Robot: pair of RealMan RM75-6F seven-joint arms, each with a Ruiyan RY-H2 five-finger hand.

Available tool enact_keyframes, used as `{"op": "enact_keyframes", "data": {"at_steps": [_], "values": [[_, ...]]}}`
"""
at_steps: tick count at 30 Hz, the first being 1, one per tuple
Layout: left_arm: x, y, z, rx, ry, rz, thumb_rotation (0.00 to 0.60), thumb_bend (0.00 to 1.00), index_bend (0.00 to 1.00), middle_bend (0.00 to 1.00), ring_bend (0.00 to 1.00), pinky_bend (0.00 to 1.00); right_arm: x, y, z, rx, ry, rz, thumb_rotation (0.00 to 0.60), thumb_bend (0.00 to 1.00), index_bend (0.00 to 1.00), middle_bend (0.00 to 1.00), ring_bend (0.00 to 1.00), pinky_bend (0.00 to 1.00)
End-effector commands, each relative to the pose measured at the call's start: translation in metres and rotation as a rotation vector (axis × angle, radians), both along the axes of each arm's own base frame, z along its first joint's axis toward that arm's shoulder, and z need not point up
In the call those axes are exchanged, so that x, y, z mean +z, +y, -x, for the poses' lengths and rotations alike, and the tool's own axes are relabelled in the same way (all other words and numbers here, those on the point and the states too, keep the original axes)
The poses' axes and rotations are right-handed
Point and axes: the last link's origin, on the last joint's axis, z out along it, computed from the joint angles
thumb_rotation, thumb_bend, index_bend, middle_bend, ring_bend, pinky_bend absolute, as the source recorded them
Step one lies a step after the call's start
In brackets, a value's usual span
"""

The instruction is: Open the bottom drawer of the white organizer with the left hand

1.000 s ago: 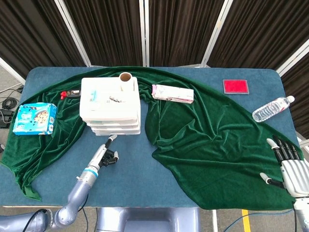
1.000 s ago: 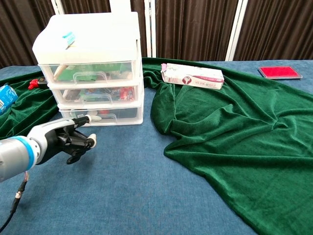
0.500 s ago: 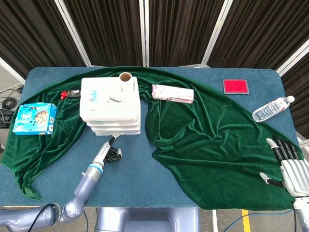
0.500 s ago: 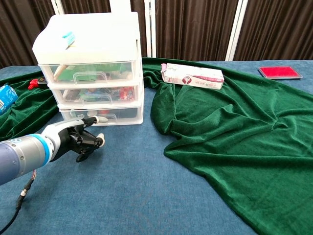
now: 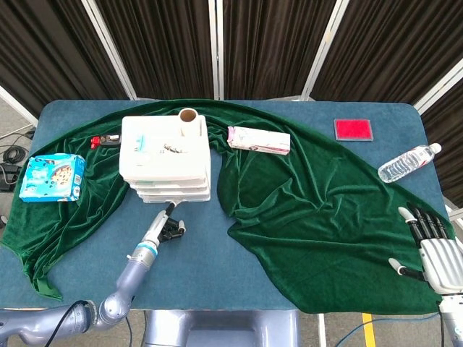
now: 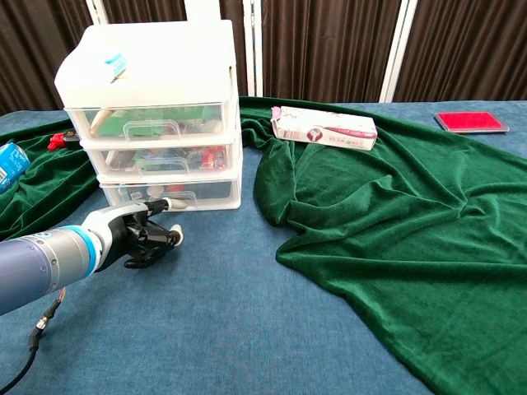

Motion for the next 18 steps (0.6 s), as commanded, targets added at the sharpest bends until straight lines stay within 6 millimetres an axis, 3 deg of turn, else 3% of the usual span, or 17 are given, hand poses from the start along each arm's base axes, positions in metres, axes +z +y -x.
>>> {"op": "enact_keyframes", "data": {"at_steps": [1, 18], "values": [[-0.0021, 0.0033, -0.0032, -0.005, -0.029, 0.006, 0.6, 0.73, 0.0, 0.88, 0.82, 0.82, -0.001, -0.0004, 0.0001, -0.002, 0.002, -0.003, 0.6, 0.06, 0.06, 0.0, 0.0, 0.0], [-0.0047, -0.003, -0.0018, -0.037, -0.086, 0.026, 0.6, 0.75, 0.15, 0.88, 0.82, 0.82, -0.001, -0.0004, 0.0003, -0.005, 0.005, -0.001, 0.6, 0.06, 0.06, 0.0, 0.0, 0.0]]}}
